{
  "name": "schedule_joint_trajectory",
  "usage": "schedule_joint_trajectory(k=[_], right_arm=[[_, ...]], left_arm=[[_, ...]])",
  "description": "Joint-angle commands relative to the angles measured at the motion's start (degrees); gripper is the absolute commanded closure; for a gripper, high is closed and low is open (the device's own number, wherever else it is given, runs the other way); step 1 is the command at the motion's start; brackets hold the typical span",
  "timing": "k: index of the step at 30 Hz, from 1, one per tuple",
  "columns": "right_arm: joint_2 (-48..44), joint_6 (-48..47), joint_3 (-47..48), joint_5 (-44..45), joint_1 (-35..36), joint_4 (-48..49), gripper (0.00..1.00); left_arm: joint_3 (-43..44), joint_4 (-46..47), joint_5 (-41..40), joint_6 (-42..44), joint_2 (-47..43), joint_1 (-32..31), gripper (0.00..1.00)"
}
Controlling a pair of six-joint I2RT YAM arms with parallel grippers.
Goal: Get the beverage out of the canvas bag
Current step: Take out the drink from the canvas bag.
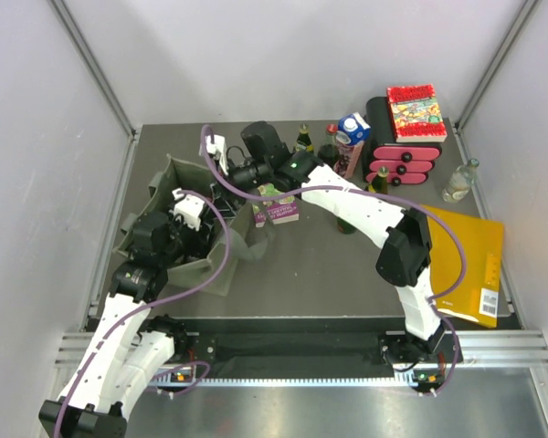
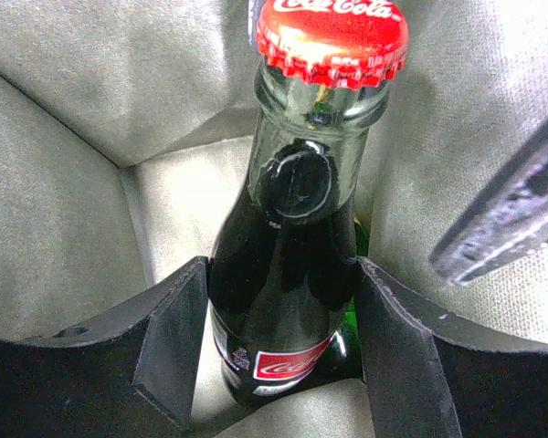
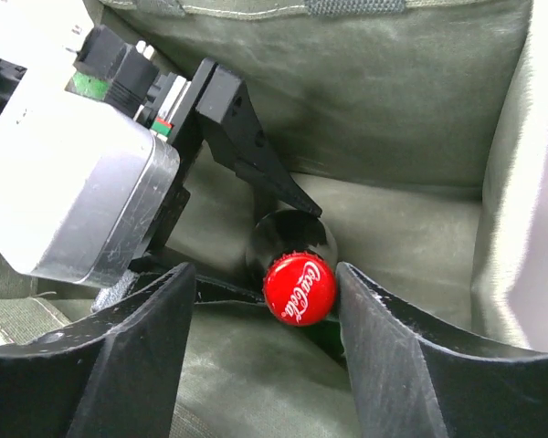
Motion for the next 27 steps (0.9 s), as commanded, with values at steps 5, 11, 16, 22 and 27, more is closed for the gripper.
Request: schedule_joint_trajectory(k=[5,11,16,22,27], right_arm=[[-2.6,-0.9,-0.9,-1.9,0.0,0.2,0.37],[-1.8,2.3,-2.2,-2.5,1.0,2.9,0.37],[-0.6,7.7,-2.0,-3.5,0.9,7.0,0.38],[1.5,13.4,-1.5,-5.0,1.4,11.5,0.39],[2.7,15.7,-1.5,-5.4,2.1,13.7,0.40]], left_arm=[[1.3,15.5,3.0,-5.8,-4.2,-0.2,1.00],[0.2,16.5,3.8,-7.6,-5.0,-0.2,1.00],[0.1,16.8,4.3,-8.3,-4.9,-0.2,1.00],[0.1,16.8,4.5,-8.9,-4.3,-0.2,1.00],[0.4,17.1,4.4,-9.7,-4.2,-0.2,1.00]])
